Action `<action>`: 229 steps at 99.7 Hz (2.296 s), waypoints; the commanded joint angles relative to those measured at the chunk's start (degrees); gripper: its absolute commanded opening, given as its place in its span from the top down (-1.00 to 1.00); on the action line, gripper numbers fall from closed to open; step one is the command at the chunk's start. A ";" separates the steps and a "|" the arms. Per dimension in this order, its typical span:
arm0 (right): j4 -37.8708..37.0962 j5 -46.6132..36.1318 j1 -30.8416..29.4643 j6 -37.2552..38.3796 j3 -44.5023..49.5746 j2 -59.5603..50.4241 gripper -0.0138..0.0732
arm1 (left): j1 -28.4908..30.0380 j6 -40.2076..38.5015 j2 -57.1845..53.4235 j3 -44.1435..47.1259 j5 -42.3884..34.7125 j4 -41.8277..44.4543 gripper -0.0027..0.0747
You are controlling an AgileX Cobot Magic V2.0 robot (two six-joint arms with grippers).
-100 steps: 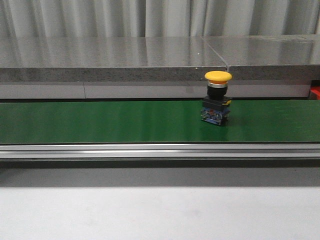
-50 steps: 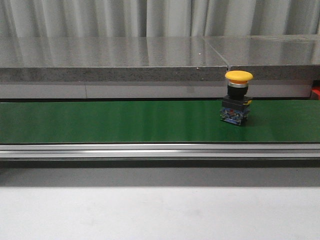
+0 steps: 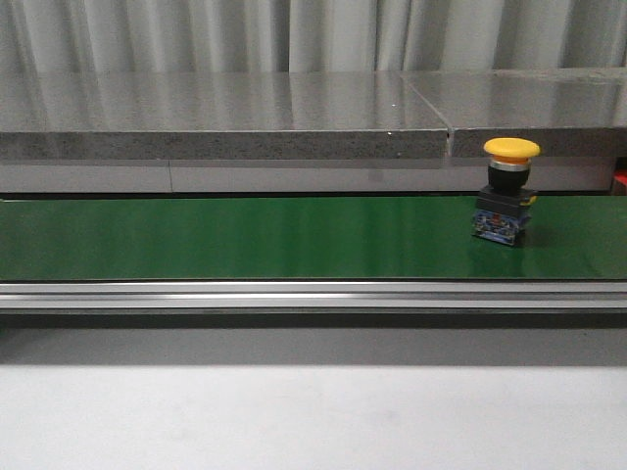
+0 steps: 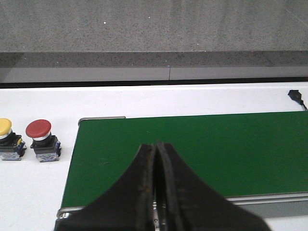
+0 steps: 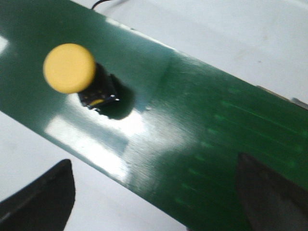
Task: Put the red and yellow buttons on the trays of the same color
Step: 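Grasp the yellow button on the belt with the right gripper, then carry the yellow button into the yellow tray and open the right gripper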
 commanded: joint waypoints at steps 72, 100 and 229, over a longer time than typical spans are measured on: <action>3.62 -13.64 7.59 -1.29 -1.36 10.82 -0.67 | -0.38 -0.72 0.16 -1.61 -4.25 -0.46 0.98; 5.66 -13.92 7.59 -1.29 -1.36 11.66 0.26 | -0.38 -0.72 0.16 -1.61 -4.25 -0.46 0.98; -23.10 -11.14 -21.80 36.99 7.06 -10.05 0.38 | -0.38 -0.72 0.16 -1.61 -4.25 -0.46 0.98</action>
